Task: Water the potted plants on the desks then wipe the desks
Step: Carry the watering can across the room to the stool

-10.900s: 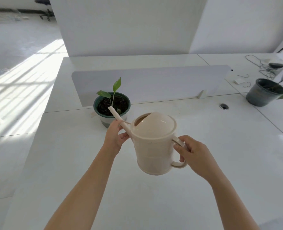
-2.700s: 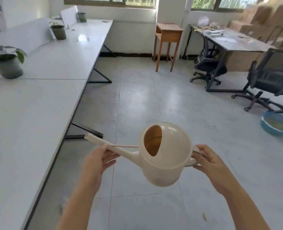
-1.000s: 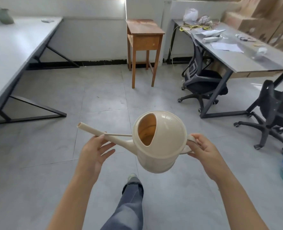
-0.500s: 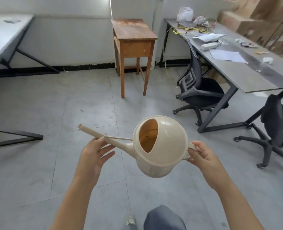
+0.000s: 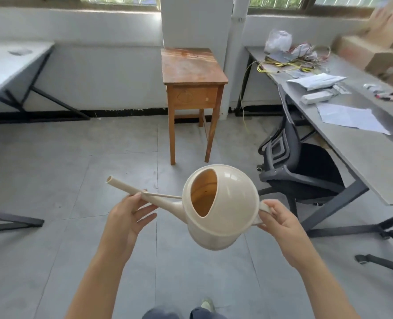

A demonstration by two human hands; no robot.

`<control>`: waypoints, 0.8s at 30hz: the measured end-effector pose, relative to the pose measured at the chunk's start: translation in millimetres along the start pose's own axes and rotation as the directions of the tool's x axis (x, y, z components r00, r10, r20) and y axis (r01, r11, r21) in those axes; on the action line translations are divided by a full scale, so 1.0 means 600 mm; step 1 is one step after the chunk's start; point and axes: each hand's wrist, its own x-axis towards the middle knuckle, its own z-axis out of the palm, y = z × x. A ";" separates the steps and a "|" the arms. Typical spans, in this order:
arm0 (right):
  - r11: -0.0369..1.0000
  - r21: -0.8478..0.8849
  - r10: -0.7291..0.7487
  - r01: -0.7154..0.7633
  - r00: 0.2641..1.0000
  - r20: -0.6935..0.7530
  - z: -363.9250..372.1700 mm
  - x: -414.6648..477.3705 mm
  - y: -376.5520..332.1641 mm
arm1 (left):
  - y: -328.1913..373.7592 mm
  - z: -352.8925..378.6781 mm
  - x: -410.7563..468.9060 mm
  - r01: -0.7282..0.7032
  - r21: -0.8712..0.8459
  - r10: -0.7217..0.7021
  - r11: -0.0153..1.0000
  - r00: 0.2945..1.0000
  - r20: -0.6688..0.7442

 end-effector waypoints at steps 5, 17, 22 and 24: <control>1.000 0.011 -0.022 0.022 0.999 0.029 -0.051 0.161 -0.019 | 0.024 0.084 0.112 -0.010 -0.025 0.008 1.000 0.999 -0.044; 0.999 -0.046 -0.006 0.007 1.000 0.029 -0.062 0.557 -0.046 | 0.105 0.184 0.495 0.034 -0.041 -0.036 0.999 0.998 -0.050; 1.000 -0.021 0.006 -0.006 1.000 -0.001 -0.055 0.705 -0.085 | 0.177 0.234 0.646 0.026 -0.010 -0.027 1.000 1.000 -0.008; 1.000 -0.014 0.007 -0.007 1.000 -0.003 -0.055 0.757 -0.097 | 0.196 0.253 0.697 0.029 -0.016 -0.029 0.999 1.000 -0.002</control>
